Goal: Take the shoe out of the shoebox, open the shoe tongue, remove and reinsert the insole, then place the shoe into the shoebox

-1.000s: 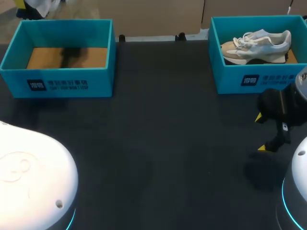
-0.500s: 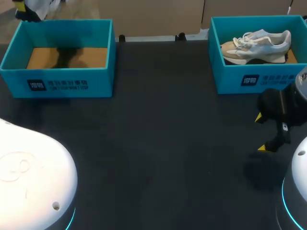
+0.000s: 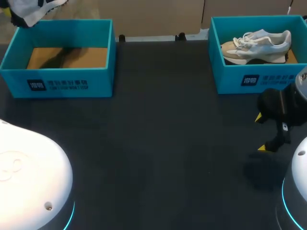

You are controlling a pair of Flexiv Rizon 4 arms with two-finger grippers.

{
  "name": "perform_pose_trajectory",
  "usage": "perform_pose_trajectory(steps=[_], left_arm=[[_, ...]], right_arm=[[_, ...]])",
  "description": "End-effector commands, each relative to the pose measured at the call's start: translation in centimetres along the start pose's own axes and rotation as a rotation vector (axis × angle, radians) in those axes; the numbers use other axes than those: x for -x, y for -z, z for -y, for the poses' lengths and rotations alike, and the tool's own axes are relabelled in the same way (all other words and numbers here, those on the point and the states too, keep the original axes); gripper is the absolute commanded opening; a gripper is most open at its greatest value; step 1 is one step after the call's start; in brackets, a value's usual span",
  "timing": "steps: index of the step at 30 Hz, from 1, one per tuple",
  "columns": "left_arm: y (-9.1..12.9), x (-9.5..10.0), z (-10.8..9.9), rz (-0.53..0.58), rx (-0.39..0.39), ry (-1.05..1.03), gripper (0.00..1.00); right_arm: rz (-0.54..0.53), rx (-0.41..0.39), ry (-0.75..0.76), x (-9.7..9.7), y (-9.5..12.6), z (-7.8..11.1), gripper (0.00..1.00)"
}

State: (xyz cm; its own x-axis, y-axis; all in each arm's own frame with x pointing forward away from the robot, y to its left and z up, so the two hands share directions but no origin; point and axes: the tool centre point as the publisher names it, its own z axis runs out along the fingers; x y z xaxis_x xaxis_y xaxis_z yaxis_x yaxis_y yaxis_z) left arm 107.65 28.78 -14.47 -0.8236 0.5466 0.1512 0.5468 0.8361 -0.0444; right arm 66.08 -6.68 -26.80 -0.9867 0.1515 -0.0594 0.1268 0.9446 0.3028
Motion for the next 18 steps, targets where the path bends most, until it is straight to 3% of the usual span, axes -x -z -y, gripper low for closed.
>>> perform_pose_trajectory(steps=[1, 8, 9, 13, 14, 18], left_arm=[[0.0, -1.3, 0.7, 0.034, 0.142, -0.469, 0.00], [0.0, -1.3, 0.7, 0.034, 0.142, -0.469, 0.00], [0.3, -1.5, 1.4, 0.054, 0.200, -0.522, 0.00], [0.1, -0.9, 0.9, 0.093, 0.279, -0.712, 0.00], [0.0, -0.6, 0.5, 0.095, 0.236, -0.781, 0.00], [-0.1, 0.0, -0.7, 0.080, 0.300, -0.901, 0.00]], right_arm=[[0.003, -0.001, 0.000, -0.2, 0.0, 0.0, 1.00], [0.003, -0.001, 0.000, -0.2, 0.0, 0.0, 1.00], [0.003, -0.001, 0.000, -0.2, 0.0, 0.0, 1.00], [0.003, -0.001, 0.000, -0.2, 0.0, 0.0, 1.00], [0.003, -0.001, 0.000, -0.2, 0.0, 0.0, 1.00], [0.003, -0.001, 0.000, -0.2, 0.0, 0.0, 1.00]])
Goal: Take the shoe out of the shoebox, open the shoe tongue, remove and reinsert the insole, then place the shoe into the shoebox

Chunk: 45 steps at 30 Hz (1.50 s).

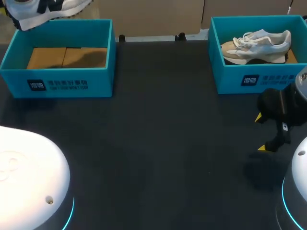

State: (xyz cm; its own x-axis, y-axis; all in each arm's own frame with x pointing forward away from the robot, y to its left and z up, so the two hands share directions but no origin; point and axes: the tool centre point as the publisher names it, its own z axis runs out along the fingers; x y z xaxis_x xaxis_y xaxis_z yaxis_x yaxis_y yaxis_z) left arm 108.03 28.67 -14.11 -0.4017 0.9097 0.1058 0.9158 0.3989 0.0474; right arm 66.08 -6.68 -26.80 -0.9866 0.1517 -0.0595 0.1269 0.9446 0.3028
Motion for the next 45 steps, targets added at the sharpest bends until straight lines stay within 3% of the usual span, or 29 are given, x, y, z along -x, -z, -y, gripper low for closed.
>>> perform_pose_trajectory(steps=[1, 8, 19, 21, 24, 25, 26, 33, 35, 39, 45], left_arm=[[-0.5, -0.6, -0.5, 0.025, 0.147, -0.376, 0.00], [-1.3, -0.8, -0.6, 0.026, 0.178, -0.544, 0.00], [-1.2, -0.9, -1.0, 0.024, 0.178, -0.547, 0.00], [-2.2, 0.1, -2.1, 0.023, 0.121, -0.500, 0.00], [-3.2, 0.8, -3.1, -0.023, 0.135, -0.437, 0.00], [-4.0, 1.2, -3.8, -0.019, 0.085, -0.422, 0.00], [-4.4, 1.4, -4.0, -0.045, 0.109, -0.408, 0.00], [-6.9, 2.3, -6.2, -0.040, -0.014, -0.391, 0.00], [-7.5, 2.4, -6.7, -0.066, -0.011, -0.371, 0.00], [-8.8, 2.3, -7.2, -0.089, -0.020, -0.364, 0.00], [-10.6, 2.4, -6.0, -0.114, -0.018, -0.376, 0.00]], right_arm=[[0.003, -0.001, 0.000, -0.2, 0.0, 0.0, 1.00], [0.003, -0.001, 0.000, -0.2, 0.0, 0.0, 1.00], [0.003, -0.001, 0.000, -0.2, 0.0, 0.0, 1.00], [0.003, -0.001, 0.000, -0.2, 0.0, 0.0, 1.00], [0.003, -0.001, 0.000, -0.2, 0.0, 0.0, 1.00], [0.003, -0.001, 0.000, -0.2, 0.0, 0.0, 1.00], [0.003, -0.001, 0.000, -0.2, 0.0, 0.0, 1.00], [0.003, -0.001, 0.000, -0.2, 0.0, 0.0, 1.00], [0.003, -0.001, 0.000, -0.2, 0.0, 0.0, 1.00], [0.003, -0.001, 0.000, -0.2, 0.0, 0.0, 1.00], [0.003, -0.001, 0.000, -0.2, 0.0, 0.0, 1.00]])
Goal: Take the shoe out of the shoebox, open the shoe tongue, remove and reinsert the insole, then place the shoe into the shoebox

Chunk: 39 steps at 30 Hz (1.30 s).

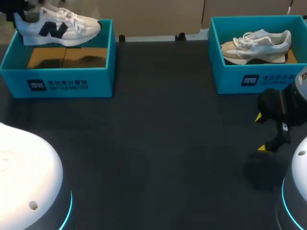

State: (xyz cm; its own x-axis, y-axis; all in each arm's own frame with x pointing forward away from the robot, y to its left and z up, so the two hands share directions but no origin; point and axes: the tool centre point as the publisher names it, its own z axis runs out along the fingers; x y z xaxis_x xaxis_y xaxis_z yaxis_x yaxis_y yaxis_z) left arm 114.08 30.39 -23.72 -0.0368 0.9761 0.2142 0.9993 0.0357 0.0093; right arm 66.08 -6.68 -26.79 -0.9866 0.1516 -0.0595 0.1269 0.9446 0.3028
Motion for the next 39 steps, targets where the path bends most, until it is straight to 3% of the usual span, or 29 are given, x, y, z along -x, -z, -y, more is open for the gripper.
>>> perform_pose_trajectory(steps=[1, 6, 9, 21, 27, 39], left_arm=[[-1.0, 0.5, -0.1, -0.010, -0.046, -0.004, 0.00], [-2.1, 0.3, 1.5, -0.012, -0.055, -0.008, 0.00], [-1.5, -1.2, 2.2, 0.054, -0.095, 0.024, 0.00], [-1.5, -1.2, 2.2, 0.054, -0.095, 0.024, 0.00], [-3.3, 0.8, 2.2, 0.015, -0.085, 0.022, 0.00], [-5.1, 0.7, 3.5, 0.010, -0.096, 0.038, 0.00]], right_arm=[[0.003, -0.001, 0.000, -0.2, 0.0, 0.0, 1.00], [0.003, -0.001, 0.000, -0.2, 0.0, 0.0, 1.00], [0.003, -0.001, 0.000, -0.2, 0.0, 0.0, 1.00], [0.003, -0.001, 0.000, -0.2, 0.0, 0.0, 1.00], [0.003, -0.001, 0.000, -0.2, 0.0, 0.0, 1.00], [0.003, -0.001, 0.000, -0.2, 0.0, 0.0, 1.00]])
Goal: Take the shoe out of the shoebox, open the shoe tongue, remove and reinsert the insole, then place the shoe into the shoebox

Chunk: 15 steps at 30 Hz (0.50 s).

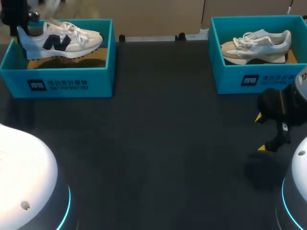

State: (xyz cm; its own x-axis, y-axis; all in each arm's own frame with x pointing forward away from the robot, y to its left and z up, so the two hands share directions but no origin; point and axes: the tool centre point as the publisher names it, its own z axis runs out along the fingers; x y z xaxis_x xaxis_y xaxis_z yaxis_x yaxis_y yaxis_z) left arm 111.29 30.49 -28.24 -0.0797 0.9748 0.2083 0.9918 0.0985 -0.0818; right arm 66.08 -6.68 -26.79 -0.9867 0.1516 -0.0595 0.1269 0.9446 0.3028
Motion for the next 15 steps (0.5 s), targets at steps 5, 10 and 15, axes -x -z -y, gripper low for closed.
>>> perform_pose_trajectory(steps=[5, 10, 15], left_arm=[[-1.3, 0.0, 1.4, 0.000, -0.003, -0.015, 0.00], [-1.0, 0.1, 3.2, 0.010, 0.020, -0.035, 0.00], [-1.6, 0.7, 4.2, 0.005, 0.021, -0.044, 0.00]], right_arm=[[0.003, -0.001, 0.000, -0.2, 0.0, 0.0, 1.00], [0.003, -0.001, 0.000, -0.2, 0.0, 0.0, 1.00], [0.003, -0.001, 0.000, -0.2, 0.0, 0.0, 1.00]])
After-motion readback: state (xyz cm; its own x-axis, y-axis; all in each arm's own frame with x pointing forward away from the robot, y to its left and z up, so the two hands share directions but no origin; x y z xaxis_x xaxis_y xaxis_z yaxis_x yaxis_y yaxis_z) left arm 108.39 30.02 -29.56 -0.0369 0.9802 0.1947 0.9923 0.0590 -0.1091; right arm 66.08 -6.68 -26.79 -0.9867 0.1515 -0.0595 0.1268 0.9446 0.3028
